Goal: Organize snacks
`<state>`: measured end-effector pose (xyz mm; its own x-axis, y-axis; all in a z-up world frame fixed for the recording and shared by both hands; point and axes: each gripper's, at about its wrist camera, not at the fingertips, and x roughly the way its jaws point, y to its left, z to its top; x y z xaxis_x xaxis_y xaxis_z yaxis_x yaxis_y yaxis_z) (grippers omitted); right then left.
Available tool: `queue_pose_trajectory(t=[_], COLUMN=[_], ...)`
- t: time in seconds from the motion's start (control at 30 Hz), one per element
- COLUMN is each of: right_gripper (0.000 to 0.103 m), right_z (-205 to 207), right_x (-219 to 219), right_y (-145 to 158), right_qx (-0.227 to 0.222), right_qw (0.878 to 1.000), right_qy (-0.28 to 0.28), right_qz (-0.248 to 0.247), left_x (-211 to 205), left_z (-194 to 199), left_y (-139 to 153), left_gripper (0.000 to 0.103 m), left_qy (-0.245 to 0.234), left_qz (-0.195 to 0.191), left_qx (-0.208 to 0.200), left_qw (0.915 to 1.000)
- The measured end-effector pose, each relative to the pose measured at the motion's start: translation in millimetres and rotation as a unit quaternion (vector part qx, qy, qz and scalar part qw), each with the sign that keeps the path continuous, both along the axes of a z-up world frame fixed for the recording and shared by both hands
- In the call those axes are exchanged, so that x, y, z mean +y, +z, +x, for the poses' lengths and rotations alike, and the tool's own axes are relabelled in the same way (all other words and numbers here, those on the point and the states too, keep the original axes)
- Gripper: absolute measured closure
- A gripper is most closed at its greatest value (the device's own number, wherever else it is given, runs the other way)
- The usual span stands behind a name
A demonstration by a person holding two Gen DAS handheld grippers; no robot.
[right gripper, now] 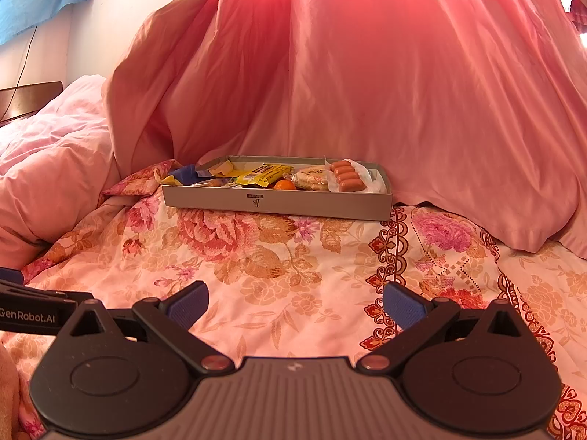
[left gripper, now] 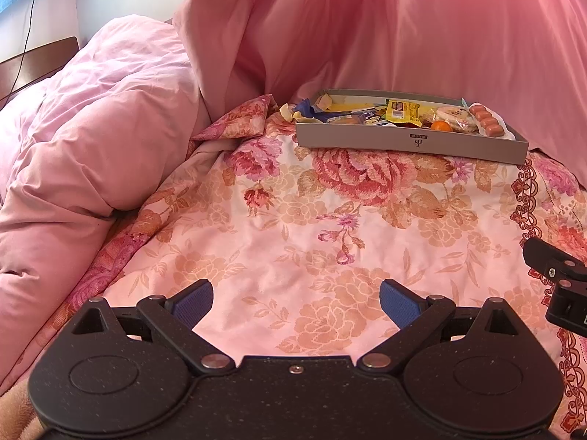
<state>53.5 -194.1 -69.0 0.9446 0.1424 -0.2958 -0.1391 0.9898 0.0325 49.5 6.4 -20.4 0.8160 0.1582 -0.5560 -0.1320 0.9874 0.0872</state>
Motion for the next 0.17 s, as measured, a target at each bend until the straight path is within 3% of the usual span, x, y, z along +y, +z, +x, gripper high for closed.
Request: queue_pose_trajectory(t=[0.17], right_gripper=[0.0], right_z=[0.0], right_x=[0.1], right_y=[0.1], right_qx=[0.001], right_qw=[1.0], right_qy=[0.0], right_qz=[0.0], left_x=[1.4], left_z=[1.0], left_y=[-0.7], left_gripper=[0.006], left_qy=[0.0], left_qz=[-0.001], left_qx=[0.003], left_qw=[1.0])
